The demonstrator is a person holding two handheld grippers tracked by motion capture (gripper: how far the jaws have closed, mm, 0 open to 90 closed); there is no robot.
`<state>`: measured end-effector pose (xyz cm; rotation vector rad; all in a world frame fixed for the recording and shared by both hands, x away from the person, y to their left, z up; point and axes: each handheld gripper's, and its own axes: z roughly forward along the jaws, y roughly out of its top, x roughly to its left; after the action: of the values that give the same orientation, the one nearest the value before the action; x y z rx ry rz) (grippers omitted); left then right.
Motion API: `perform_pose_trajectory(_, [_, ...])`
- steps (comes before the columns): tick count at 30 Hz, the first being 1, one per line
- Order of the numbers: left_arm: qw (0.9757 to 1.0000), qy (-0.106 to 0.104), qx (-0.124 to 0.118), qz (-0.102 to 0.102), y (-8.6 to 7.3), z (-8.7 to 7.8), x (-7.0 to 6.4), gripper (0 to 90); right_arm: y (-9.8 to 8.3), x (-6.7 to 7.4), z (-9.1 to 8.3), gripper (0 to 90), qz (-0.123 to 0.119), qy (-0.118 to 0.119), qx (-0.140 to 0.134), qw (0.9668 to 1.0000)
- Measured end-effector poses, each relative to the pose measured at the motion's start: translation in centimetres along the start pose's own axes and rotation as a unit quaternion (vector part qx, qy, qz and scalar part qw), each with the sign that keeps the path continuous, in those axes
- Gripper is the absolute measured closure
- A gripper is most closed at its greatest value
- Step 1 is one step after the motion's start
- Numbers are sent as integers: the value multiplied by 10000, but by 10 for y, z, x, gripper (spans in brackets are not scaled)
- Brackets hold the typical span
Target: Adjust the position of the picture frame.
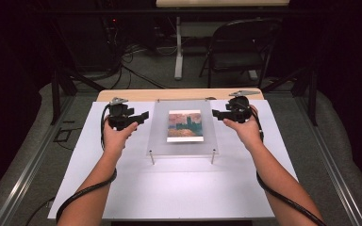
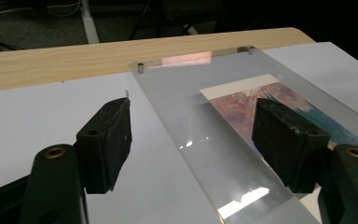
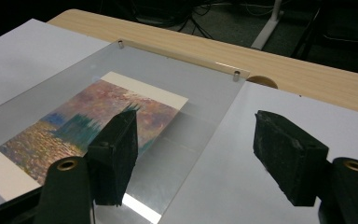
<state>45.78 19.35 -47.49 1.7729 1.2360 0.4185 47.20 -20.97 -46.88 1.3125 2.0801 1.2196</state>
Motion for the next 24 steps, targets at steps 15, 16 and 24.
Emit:
perform_pose_trajectory(15, [9994, -162, 302, -102, -5, 40, 3, 299, -5, -4, 34, 319, 256, 179, 117, 9994])
perform_pose_trajectory(16, [9993, -179, 316, -128, -5, 42, 3, 299, -7, -4, 38, 326, 262, 213, 151, 9993])
perform_pose_trajectory(24, [9991, -164, 312, -223, -9, 59, 3, 299, -19, 2, 55, 352, 278, 265, 291, 9988])
